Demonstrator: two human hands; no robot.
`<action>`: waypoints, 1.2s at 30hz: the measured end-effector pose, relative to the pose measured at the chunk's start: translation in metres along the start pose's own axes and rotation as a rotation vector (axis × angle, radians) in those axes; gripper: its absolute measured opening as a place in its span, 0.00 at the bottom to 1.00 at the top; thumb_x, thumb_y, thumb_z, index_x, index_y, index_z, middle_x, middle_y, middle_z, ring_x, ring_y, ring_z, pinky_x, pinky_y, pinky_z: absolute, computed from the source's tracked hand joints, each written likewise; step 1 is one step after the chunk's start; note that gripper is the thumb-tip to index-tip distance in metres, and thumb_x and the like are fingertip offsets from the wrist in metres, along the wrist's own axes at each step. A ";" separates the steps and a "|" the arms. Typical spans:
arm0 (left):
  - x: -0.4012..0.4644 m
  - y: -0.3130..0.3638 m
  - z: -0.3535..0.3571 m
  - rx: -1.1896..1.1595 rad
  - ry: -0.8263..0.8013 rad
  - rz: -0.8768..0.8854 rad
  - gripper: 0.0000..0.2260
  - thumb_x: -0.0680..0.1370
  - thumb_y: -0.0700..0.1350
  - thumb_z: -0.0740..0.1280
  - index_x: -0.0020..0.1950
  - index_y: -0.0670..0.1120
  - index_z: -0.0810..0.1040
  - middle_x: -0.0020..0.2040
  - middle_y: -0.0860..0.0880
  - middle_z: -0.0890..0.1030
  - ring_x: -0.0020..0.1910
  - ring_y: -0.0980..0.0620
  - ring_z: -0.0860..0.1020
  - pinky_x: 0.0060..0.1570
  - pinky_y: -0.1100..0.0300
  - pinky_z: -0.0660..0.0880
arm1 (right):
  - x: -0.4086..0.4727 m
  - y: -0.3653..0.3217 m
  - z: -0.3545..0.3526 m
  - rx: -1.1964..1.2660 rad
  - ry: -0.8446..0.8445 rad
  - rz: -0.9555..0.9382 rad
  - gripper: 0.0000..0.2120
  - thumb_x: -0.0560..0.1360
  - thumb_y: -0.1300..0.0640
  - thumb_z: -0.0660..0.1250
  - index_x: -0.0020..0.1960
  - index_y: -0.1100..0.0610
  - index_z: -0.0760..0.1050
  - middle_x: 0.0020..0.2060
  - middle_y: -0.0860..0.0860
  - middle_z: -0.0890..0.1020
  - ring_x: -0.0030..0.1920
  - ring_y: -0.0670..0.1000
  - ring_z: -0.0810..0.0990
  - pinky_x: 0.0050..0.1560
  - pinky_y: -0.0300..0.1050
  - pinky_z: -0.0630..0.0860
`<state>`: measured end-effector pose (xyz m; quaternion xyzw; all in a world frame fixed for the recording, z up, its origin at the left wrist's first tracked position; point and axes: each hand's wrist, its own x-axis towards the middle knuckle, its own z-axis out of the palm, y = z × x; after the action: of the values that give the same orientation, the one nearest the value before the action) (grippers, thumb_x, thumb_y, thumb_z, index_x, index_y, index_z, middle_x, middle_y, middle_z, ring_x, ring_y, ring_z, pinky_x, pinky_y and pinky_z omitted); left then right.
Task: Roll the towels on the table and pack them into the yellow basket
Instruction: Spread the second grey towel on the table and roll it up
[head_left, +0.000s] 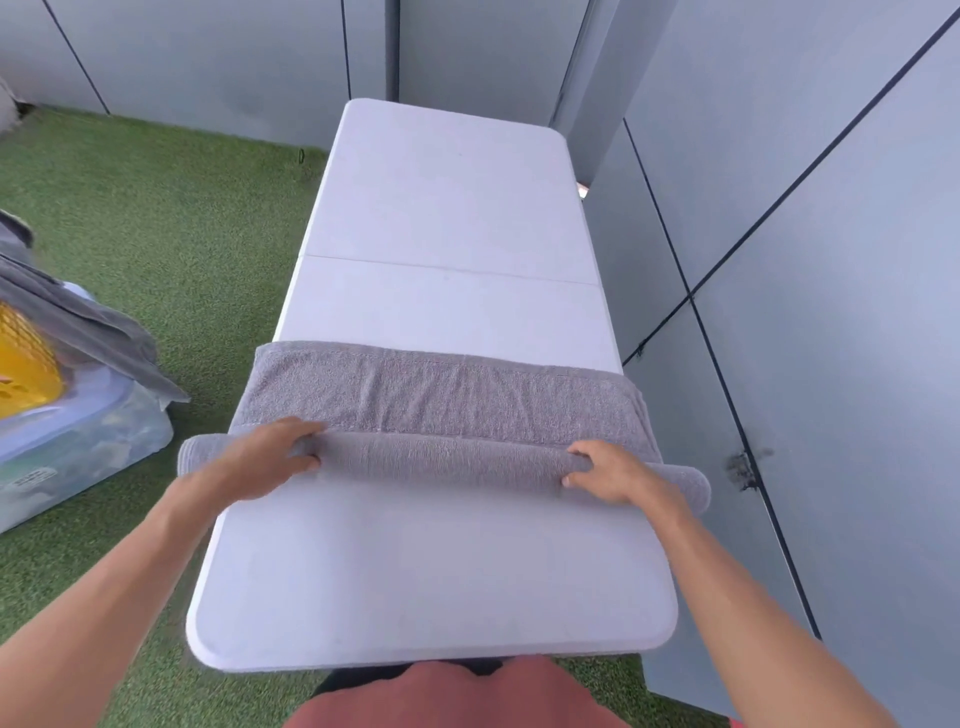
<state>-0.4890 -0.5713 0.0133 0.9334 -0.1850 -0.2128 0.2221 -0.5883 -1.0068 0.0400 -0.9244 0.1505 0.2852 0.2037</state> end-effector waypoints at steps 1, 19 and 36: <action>0.000 0.001 0.001 0.008 0.156 0.036 0.20 0.76 0.42 0.70 0.68 0.45 0.74 0.59 0.45 0.78 0.58 0.41 0.77 0.58 0.50 0.71 | 0.001 -0.004 0.000 0.035 0.086 -0.002 0.17 0.74 0.48 0.68 0.62 0.47 0.74 0.60 0.48 0.78 0.61 0.53 0.76 0.62 0.54 0.71; 0.008 0.001 0.002 0.221 -0.075 0.019 0.23 0.74 0.40 0.70 0.68 0.50 0.73 0.59 0.51 0.78 0.61 0.47 0.74 0.60 0.53 0.68 | -0.008 0.008 0.020 -0.089 0.122 -0.079 0.20 0.75 0.52 0.68 0.66 0.50 0.70 0.60 0.49 0.77 0.62 0.54 0.74 0.63 0.53 0.68; 0.006 0.002 0.031 0.317 0.334 0.091 0.27 0.68 0.43 0.77 0.65 0.44 0.75 0.54 0.46 0.79 0.55 0.40 0.77 0.58 0.45 0.70 | -0.002 0.003 0.023 -0.217 0.390 -0.057 0.24 0.76 0.50 0.67 0.70 0.50 0.66 0.64 0.47 0.73 0.69 0.51 0.65 0.70 0.59 0.57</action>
<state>-0.4997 -0.5859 -0.0123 0.9695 -0.2186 -0.0135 0.1097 -0.6017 -0.9985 0.0233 -0.9824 0.1295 0.1095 0.0779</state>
